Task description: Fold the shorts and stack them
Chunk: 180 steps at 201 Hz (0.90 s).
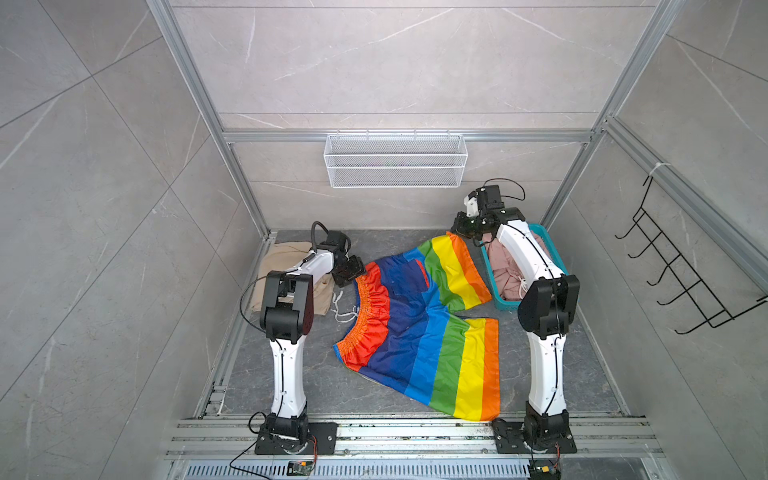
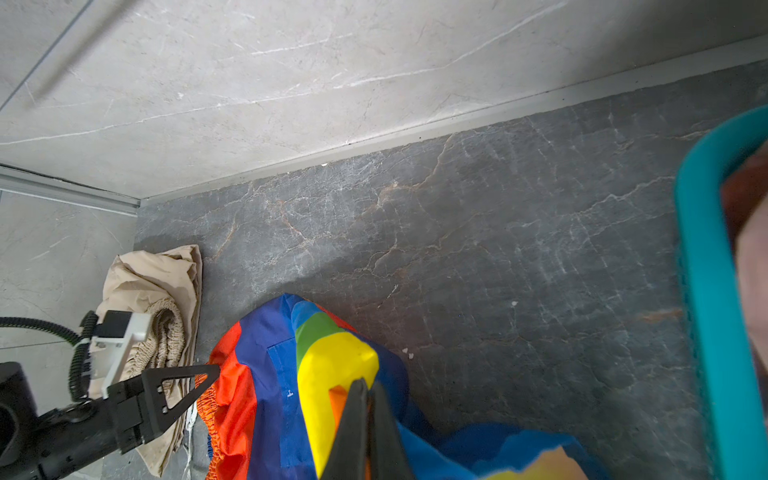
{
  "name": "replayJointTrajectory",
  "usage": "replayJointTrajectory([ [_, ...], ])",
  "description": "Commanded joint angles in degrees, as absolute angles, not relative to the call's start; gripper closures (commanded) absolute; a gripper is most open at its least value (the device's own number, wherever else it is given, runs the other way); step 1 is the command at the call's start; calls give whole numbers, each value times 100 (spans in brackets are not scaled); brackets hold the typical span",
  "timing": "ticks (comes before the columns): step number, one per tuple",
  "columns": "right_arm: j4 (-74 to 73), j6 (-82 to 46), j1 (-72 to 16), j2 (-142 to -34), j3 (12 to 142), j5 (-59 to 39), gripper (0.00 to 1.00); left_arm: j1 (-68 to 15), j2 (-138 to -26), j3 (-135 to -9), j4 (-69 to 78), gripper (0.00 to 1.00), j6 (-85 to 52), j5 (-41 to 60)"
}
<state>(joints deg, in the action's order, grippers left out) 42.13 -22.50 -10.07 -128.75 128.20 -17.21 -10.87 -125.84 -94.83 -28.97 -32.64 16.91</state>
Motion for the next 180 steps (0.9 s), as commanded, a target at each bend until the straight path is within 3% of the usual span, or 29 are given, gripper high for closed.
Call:
replayJointTrajectory([
  [1,4159,-2320,-1042,-12639,12779,-1846,100,-1038,-12680,-9681,-2662,46,-3161,1855],
  [32,4181,-2329,-1037,-12654,12795,-1844,100,-1010,-12709,-9659,-2550,76,-3186,1898],
  [51,4184,-2367,-1024,-12674,12857,-1861,100,-954,-12693,-9709,-2588,100,-3179,1899],
  [94,4402,-2658,-750,-12890,13679,-2126,100,-667,-12472,-10014,-2669,100,-3183,1983],
  [147,5665,-2596,-598,-13185,15818,-2274,100,-503,-12099,-10408,-2516,100,-3344,2130],
  [165,5775,-2536,-614,-12776,15358,-2262,100,-447,-11744,-10090,-2095,100,-3526,2213],
  [180,5305,-2553,-615,-12019,13998,-2246,100,-379,-11404,-9736,-1707,100,-3602,2258],
])
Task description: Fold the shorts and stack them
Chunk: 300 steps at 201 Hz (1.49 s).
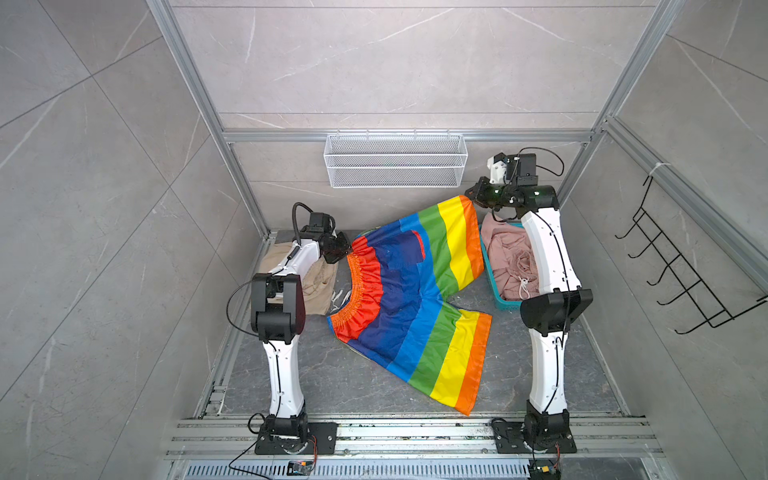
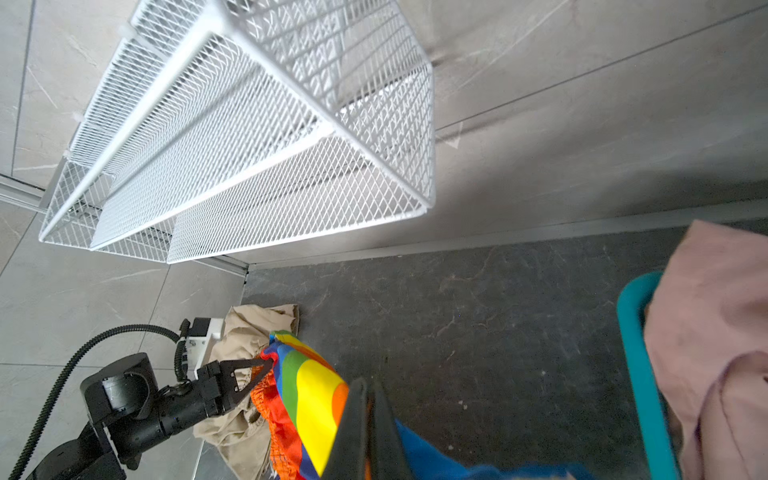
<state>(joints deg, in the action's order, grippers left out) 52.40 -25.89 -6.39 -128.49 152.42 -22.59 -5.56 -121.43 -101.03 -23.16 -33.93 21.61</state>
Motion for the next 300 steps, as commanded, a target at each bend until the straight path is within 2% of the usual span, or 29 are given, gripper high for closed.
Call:
replayJointTrajectory([
  [1,5236,-2555,-615,-11955,13907,-2252,100,-379,-11384,-9715,-1675,100,-3603,2259],
  [16,4411,-2660,-615,-11076,12401,-2276,100,-319,-11087,-9347,-1364,100,-3619,2286],
  [75,3228,-2892,-810,-8370,7892,-2373,100,-281,-9975,-7703,-369,100,-3586,2407],
  [121,2480,-3521,-1887,-6728,4686,-2112,100,-194,-8567,-5908,-139,100,-3629,1734],
  [138,2164,-3895,-2246,-6367,3696,-1940,100,-167,-7896,-5044,-66,96,-3927,1283],
  [148,2139,-4036,-2364,-6228,3249,-1788,100,-153,-7543,-4628,-3,88,-4088,1123],
  [172,1916,-4223,-2413,-6051,2558,-1814,100,-110,-7123,-4136,-429,55,-4396,987],
  [192,1887,-4209,-2427,-6287,2403,-1793,100,-98,-7208,-4367,-1348,41,-4539,1028],
  [209,1742,-4289,-2430,-6535,2332,-1799,100,-97,-7238,-4589,-1962,37,-4692,1200],
  [250,1287,-4401,-2433,-7064,2251,-1703,100,-147,-7255,-4388,-1581,31,-5522,2472],
  [289,1113,-4347,-2428,-7330,2279,-1474,100,-198,-7549,-4228,-1548,31,-5496,2451],
  [300,1120,-4304,-2429,-7402,2367,-1411,100,-219,-7713,-4230,-1452,34,-5490,2462],
])
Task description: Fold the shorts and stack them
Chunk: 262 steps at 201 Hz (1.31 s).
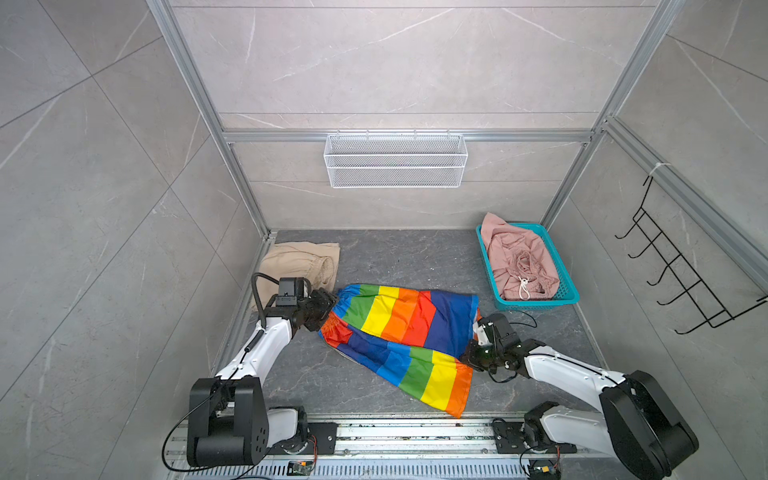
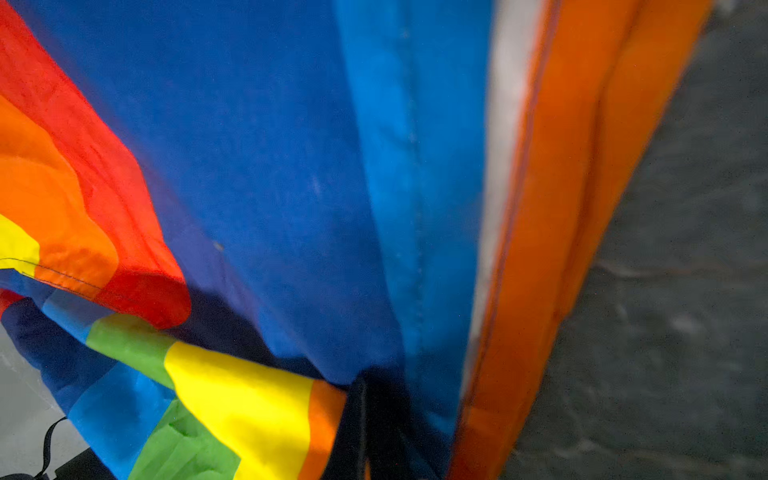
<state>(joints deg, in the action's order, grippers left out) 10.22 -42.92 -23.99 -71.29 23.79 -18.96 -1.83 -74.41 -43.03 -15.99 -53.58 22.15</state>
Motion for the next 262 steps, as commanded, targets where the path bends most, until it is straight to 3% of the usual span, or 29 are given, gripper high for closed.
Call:
replayJointTrajectory([
  [1,1123,-4301,-2432,-7410,2374,-1404,100,-219,-7733,-4233,-1447,34,-5487,2461],
  [13,1152,-4275,-2432,-7469,2514,-1357,100,-220,-7927,-4254,-1334,40,-5492,2461],
  [24,1242,-4196,-2431,-7504,2717,-1281,100,-220,-8091,-4288,-1205,51,-5521,2462],
  [41,1546,-4002,-2381,-7565,3190,-1075,100,-220,-8390,-4495,-951,75,-5578,2602],
  [54,1906,-3794,-2272,-7577,3697,-992,100,-220,-8594,-4944,-1048,100,-5544,2737],
  [84,2844,-3358,-2202,-7057,4741,-800,100,-220,-8474,-6077,-1755,100,-5274,2613],
  [105,3086,-3291,-2290,-6359,4648,-930,100,-201,-8254,-6542,-2441,100,-4895,2354],
  [150,2704,-4343,-2980,-5526,2874,-1091,100,-95,-7619,-5084,-2517,100,-4651,2084],
  [178,2075,-4797,-3041,-6033,2309,-1249,100,-60,-7393,-4074,-2245,100,-4714,2044],
  [210,1880,-4596,-3001,-6948,2631,-916,100,-75,-7441,-3511,-1836,100,-4871,2121],
  [231,1878,-4079,-2432,-7658,3121,-876,100,-421,-7624,-3445,-1356,100,-5201,2138],
  [262,2246,-3395,-1401,-8475,4296,-1212,100,-1058,-8191,-4374,-1252,100,-5511,2105],
])
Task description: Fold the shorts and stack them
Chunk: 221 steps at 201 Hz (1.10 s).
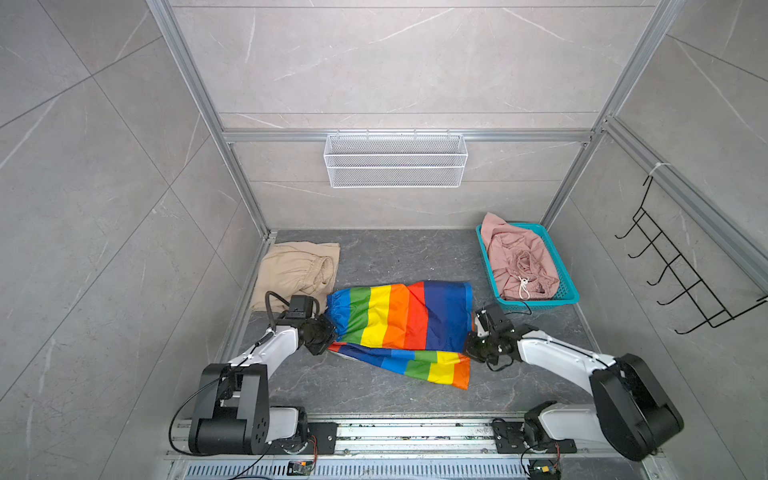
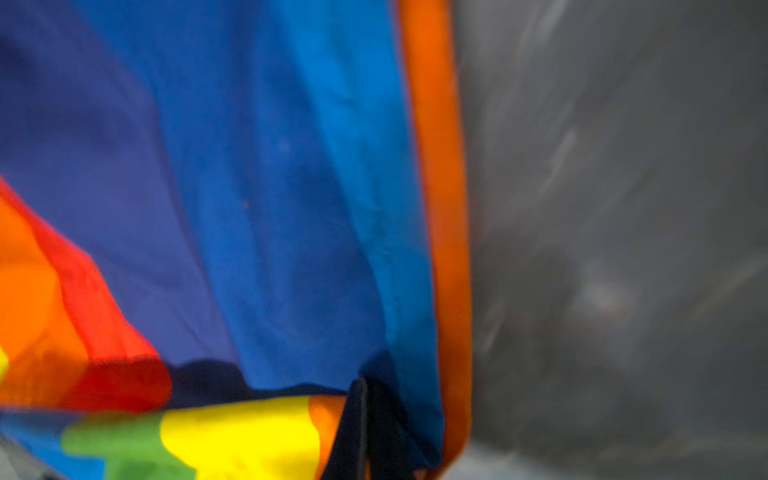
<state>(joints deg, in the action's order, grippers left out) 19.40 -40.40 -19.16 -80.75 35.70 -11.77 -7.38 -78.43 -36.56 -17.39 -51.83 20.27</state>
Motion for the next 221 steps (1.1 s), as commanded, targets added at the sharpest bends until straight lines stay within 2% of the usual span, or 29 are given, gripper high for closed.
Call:
replayJointTrajectory([
  [1,2296,-3380,-1399,-8470,4336,-1186,100,-1061,-8209,-4402,-1250,100,-5520,2116],
  [48,3735,-3014,-1405,-7383,5640,-634,100,-991,-8244,-5673,-1985,100,-5215,1977],
  [90,3476,-3558,-2051,-6633,4316,-730,100,-563,-7954,-4966,-2004,100,-4973,1953],
  [120,2828,-4203,-2694,-6740,3350,-633,99,-381,-8002,-4263,-1724,100,-4919,1995],
  [155,2423,-4388,-2716,-6944,2843,-590,96,-378,-8117,-3953,-1572,100,-4870,1968],
  [187,2372,-4386,-2731,-6972,2780,-589,83,-365,-8077,-3919,-1637,100,-4806,1828],
  [204,2541,-4342,-2746,-6850,2855,-597,70,-369,-8101,-4052,-1773,100,-4702,1751],
  [221,2882,-4267,-2755,-6491,3017,-587,53,-369,-8112,-4316,-2092,79,-4529,1586],
])
